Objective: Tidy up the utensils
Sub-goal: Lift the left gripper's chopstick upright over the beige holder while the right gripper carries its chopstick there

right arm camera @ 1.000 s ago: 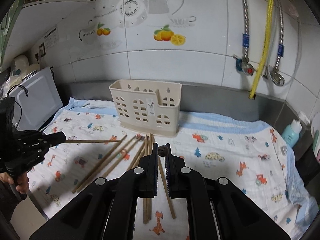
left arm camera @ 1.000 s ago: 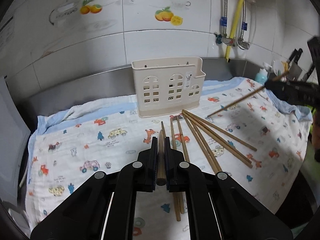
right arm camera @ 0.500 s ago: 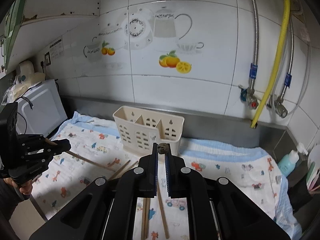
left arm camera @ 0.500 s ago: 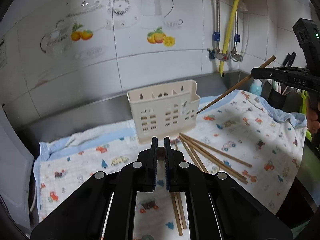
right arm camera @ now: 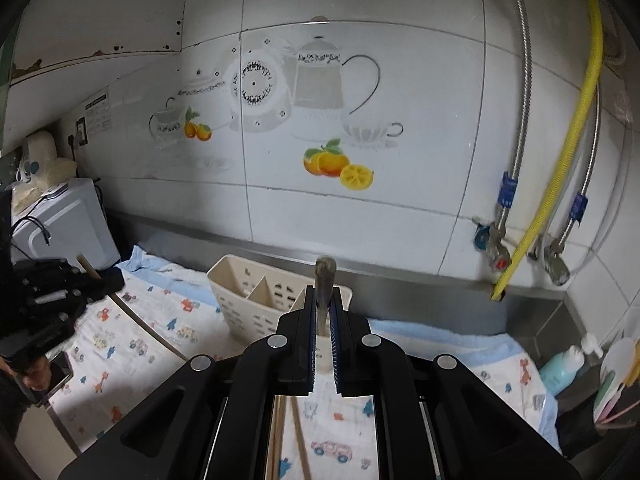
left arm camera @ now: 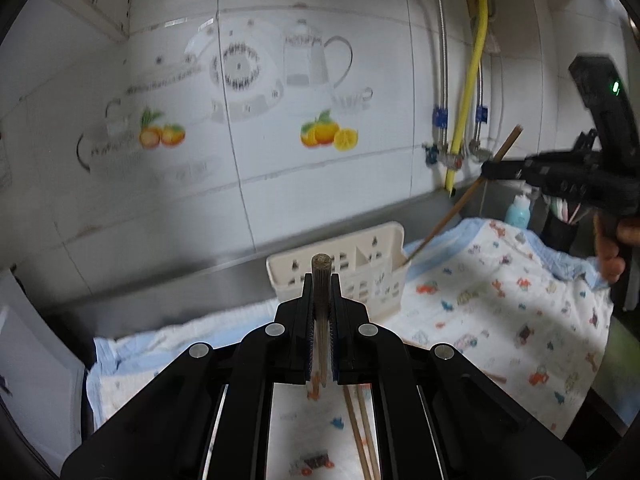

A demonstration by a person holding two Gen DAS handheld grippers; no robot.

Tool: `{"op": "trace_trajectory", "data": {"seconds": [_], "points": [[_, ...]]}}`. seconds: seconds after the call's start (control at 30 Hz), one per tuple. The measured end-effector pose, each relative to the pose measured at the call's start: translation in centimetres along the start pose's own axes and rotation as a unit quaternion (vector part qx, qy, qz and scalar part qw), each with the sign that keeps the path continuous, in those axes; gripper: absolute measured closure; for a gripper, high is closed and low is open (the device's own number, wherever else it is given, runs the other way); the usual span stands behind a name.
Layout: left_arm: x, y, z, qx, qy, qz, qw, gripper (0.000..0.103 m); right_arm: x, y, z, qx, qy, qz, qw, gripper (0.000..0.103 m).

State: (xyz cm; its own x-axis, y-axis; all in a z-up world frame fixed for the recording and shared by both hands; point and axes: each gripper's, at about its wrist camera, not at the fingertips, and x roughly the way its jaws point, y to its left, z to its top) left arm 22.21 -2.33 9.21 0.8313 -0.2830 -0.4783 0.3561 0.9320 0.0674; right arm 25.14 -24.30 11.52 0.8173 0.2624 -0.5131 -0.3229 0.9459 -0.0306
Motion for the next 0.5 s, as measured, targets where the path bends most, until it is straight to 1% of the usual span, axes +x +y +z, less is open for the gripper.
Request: {"op": "trace_trajectory", "data": {"seconds": [0.17,0.23,0.33,0.43,0.5], "points": [[-1.1,0.1,3.2,0.011,-0.033,0.012,0.9993,0.098,0.5,-0.4,1.1,0.008,-0.013,0.001,1.0,0.097],[-1.6,0.2,4.7,0.013,-0.049,0.015,0.9986,0.098,0.6,-0.5,1.5,0.007,-0.021,-0.005,1.0,0.097],[-2.1,0.2,6.6,0.015,-0.073,0.018,0.9971,0.098,1.2,-0.8,2.2,0.012,-0.021,-0.004,1.0,0.097],[-1.9,0.2,8.1,0.017,-0.09,0.023,0.9955,0.098,2.1,-0.9,2.6,0.013,-0.022,-0.006,1.0,0.097],[-1.2,0.3,8.9,0.012,-0.091,0.02,0.9956,0.098,2.7,-0.9,2.9,0.014,-0.021,-0.002,1.0,0.097]]}}
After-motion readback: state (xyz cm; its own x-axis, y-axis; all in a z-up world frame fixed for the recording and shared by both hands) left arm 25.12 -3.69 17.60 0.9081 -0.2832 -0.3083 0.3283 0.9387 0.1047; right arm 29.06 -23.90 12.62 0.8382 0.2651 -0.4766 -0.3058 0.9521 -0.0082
